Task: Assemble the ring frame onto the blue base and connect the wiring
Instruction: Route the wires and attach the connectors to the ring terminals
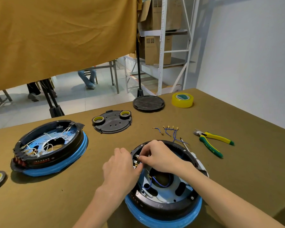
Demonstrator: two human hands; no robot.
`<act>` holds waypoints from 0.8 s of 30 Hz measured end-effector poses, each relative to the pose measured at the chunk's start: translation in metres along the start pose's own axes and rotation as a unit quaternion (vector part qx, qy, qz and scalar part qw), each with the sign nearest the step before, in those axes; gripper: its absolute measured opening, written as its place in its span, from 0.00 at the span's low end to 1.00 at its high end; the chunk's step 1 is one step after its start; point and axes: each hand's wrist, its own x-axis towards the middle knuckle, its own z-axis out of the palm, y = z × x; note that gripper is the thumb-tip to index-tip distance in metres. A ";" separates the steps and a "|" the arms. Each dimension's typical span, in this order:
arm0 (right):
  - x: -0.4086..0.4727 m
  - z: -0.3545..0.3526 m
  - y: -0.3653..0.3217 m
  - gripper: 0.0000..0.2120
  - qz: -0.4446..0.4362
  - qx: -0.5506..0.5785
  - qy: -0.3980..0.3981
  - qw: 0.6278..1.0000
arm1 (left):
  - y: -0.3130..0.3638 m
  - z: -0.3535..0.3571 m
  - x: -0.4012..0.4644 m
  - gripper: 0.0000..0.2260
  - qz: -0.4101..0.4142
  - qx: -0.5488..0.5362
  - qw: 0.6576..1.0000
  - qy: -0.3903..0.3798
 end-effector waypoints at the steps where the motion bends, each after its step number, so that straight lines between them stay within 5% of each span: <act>1: 0.001 0.000 0.001 0.07 0.002 0.010 -0.003 1.000 | 0.001 0.000 0.000 0.21 -0.001 0.004 1.000 0.004; 24: 0.009 0.006 0.017 0.04 0.014 0.096 0.016 0.995 | 0.008 0.003 -0.001 0.21 -0.027 0.004 0.997 0.070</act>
